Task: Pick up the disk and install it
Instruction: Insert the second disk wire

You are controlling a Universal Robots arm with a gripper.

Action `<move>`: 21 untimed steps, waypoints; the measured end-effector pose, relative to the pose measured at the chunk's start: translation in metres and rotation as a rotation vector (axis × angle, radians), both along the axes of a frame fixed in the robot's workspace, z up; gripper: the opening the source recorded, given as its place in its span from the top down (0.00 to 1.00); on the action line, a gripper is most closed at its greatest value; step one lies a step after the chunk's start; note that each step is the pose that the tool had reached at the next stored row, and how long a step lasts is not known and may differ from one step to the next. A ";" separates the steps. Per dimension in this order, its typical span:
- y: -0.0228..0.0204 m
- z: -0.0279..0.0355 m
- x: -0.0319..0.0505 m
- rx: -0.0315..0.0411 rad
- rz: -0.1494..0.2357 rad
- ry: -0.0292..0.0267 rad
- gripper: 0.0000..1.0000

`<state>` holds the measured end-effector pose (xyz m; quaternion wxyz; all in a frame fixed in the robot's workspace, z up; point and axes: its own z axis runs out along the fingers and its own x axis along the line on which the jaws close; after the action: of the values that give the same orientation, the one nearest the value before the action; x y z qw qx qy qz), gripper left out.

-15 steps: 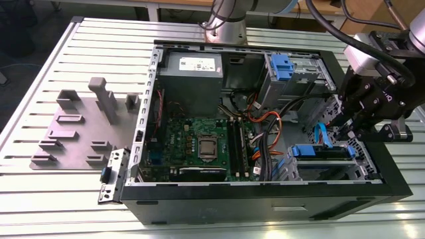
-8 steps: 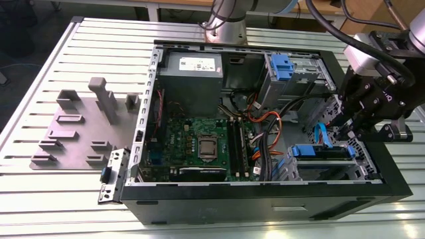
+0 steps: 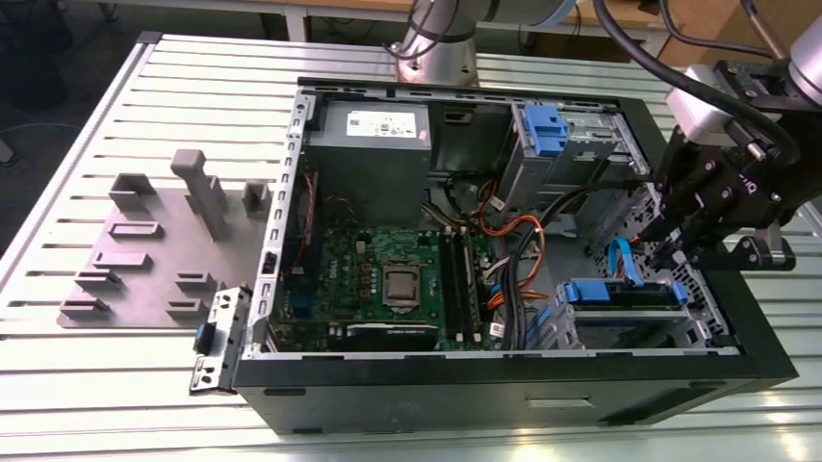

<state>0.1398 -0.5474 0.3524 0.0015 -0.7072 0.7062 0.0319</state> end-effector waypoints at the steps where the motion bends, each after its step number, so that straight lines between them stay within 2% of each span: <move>1: 0.0004 -0.0007 0.0008 -0.0003 0.000 0.0011 0.65; 4: 0.0019 -0.0026 0.0020 -0.0004 0.000 0.0025 0.65; 11: 0.0081 -0.0056 0.0048 -0.0001 0.000 0.0038 0.65; 15: 0.0101 -0.0075 0.0094 0.0000 0.000 0.0079 0.65; 17: 0.0107 -0.0084 0.0124 0.0000 0.000 0.0120 0.65; 21: 0.0116 -0.0100 0.0210 -0.0001 0.000 0.0247 0.65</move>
<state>0.1608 -0.5358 0.3424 -0.0072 -0.7068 0.7062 0.0406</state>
